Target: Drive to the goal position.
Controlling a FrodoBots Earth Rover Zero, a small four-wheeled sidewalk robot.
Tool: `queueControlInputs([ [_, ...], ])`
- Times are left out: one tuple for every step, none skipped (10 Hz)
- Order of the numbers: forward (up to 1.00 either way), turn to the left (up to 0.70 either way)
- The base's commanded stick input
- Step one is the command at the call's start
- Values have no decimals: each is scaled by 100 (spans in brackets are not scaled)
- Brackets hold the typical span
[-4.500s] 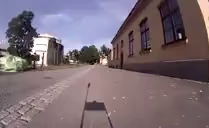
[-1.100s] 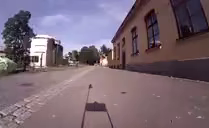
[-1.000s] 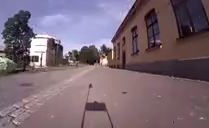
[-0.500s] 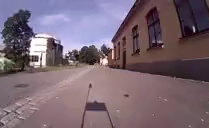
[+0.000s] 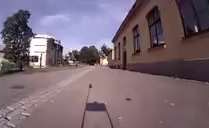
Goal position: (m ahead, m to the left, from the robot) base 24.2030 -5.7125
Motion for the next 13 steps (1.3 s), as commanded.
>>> queueControlInputs([
  [45, 0],
  [45, 0],
  [45, 0],
  [45, 0],
  [45, 0],
  [45, 0],
  [45, 0],
  [45, 0],
  [45, 0],
  [45, 0],
  [45, 0],
  [45, 0],
  [45, 0],
])
